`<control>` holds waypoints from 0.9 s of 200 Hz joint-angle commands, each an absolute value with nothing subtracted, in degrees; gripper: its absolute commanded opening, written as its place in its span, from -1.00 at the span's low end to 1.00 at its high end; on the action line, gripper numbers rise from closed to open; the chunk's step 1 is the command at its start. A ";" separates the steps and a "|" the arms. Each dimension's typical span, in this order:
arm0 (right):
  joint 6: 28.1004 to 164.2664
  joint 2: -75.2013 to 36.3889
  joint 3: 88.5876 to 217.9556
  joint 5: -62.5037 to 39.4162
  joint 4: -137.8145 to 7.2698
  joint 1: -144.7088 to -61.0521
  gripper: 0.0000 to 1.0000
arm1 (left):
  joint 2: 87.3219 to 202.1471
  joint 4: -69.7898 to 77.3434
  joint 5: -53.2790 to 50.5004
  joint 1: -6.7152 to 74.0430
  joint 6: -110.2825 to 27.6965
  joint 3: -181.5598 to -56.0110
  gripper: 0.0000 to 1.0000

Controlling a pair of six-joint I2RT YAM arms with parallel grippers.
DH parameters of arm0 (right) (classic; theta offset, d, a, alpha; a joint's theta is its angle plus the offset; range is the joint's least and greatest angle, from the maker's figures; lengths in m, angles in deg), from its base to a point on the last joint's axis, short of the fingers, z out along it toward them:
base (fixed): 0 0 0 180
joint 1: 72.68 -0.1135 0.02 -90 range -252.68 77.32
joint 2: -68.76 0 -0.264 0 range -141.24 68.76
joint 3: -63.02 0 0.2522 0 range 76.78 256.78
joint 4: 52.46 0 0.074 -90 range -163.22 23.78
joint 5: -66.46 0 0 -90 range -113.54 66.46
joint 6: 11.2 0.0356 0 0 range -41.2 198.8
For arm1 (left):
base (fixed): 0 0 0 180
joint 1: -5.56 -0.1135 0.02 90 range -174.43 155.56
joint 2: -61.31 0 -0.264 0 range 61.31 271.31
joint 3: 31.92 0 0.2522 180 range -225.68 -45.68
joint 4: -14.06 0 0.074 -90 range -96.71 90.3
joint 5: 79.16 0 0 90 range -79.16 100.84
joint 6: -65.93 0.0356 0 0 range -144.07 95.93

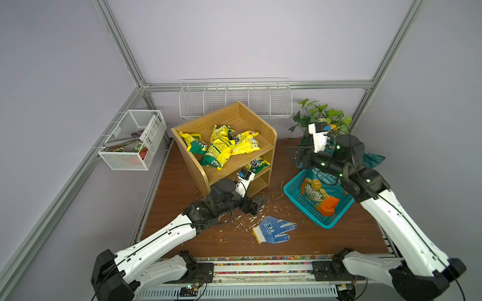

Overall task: Take down the fertilizer bag from the shelf
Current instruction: Pick up the fertilizer bag from the shelf.

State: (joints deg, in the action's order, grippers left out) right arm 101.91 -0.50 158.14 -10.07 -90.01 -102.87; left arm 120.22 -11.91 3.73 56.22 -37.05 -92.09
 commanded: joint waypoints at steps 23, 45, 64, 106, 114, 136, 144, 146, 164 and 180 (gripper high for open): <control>103.47 -8.10 162.02 -12.16 -82.53 -113.65 0.55 | 116.37 -15.33 10.39 56.45 -37.87 -87.44 1.00; 104.91 -10.94 161.78 -12.41 -79.04 -113.88 0.56 | 115.93 -13.80 11.11 56.45 -38.38 -86.29 1.00; 102.56 -12.63 161.68 -17.13 -77.46 -113.83 0.57 | 116.31 -13.13 10.84 56.47 -38.57 -86.54 1.00; 107.08 -17.47 162.02 -11.73 -68.86 -109.86 0.54 | 116.85 -10.98 10.49 56.46 -39.01 -86.28 1.00; 107.56 -18.19 162.27 -11.00 -67.52 -109.88 0.51 | 116.81 -10.83 10.48 56.51 -39.10 -86.20 1.00; 108.75 -20.18 163.31 -9.41 -65.39 -110.56 0.40 | 116.64 -10.40 10.84 56.45 -39.44 -85.61 1.00; 109.77 -20.96 163.63 -8.26 -64.55 -110.65 0.35 | 116.64 -10.18 10.84 56.45 -39.54 -85.35 1.00; 110.10 -21.15 163.66 -7.97 -64.38 -110.65 0.34 | 116.67 -10.17 10.84 56.45 -39.52 -85.28 1.00; 111.84 -22.44 163.92 -6.20 -63.22 -110.90 0.22 | 116.72 -10.37 10.84 56.45 -39.54 -85.14 1.00; 112.45 -22.66 163.60 -6.05 -62.50 -111.03 -0.10 | 116.66 -10.35 10.84 56.45 -39.69 -85.06 1.00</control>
